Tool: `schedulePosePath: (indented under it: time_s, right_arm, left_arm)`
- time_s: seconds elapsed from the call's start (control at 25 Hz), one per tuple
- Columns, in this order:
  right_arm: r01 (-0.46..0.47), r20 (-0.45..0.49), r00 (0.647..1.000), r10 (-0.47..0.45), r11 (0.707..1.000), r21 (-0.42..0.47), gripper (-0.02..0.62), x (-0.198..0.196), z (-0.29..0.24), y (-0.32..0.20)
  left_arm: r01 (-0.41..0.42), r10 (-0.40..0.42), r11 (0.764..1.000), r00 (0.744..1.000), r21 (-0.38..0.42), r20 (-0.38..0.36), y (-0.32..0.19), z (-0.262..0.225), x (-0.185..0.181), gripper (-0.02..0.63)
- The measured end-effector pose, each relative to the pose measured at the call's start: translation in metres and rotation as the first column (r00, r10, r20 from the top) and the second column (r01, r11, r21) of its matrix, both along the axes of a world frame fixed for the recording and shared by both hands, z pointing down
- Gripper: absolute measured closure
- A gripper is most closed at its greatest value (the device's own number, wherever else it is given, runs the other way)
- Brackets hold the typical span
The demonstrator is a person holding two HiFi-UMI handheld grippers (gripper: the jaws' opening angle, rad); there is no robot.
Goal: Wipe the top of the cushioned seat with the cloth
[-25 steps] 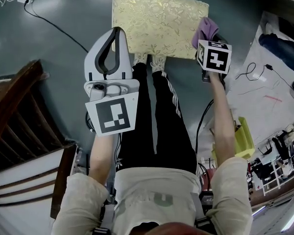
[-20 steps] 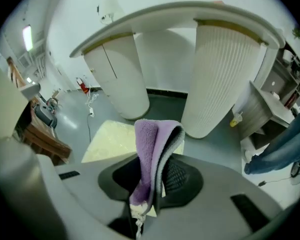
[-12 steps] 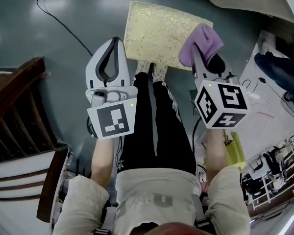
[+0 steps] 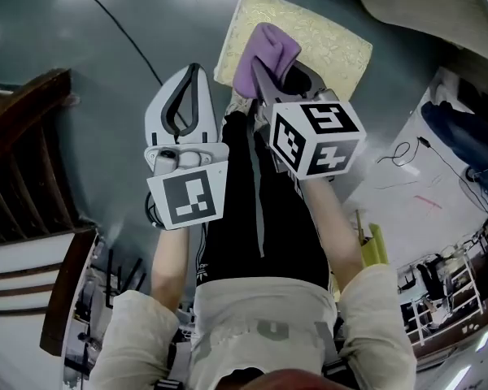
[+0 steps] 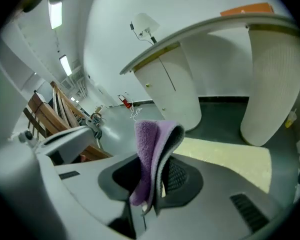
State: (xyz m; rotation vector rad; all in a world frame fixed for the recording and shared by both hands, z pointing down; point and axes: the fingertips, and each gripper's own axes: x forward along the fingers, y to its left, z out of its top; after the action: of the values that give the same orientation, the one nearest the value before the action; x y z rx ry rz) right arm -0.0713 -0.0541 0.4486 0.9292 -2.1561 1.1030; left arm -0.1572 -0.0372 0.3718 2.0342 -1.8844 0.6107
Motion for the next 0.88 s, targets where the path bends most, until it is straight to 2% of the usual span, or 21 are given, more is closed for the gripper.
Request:
schedulePosePath:
  time_s: [0.2,0.44,0.64,0.88]
  right_arm:
    - [0.05,-0.066,0.996,-0.053,0.997,-0.053,0.499,-0.044,0.082,0.019]
    - [0.041,-0.132,0.989,-0.059,0.989,-0.139,0.499,-0.064,0.149,0.034]
    - [0.018,-0.17,0.984,-0.047,0.986,-0.167,0.499,-0.062,0.166,0.035]
    - [0.042,-0.188,0.98,-0.069,0.989,-0.145,0.499,-0.056,0.162,0.041]
  left_arm:
    - [0.058,-0.058,0.998,0.998,0.002,0.013,0.01,0.002,-0.024,0.6]
    - [0.088,-0.088,0.996,0.996,0.007,0.019,0.021,0.01,-0.033,0.6]
    - [0.103,-0.103,0.995,0.995,-0.006,0.003,0.029,0.018,-0.03,0.6]
    - [0.089,-0.089,0.996,0.996,-0.003,0.001,0.029,0.014,-0.021,0.6]
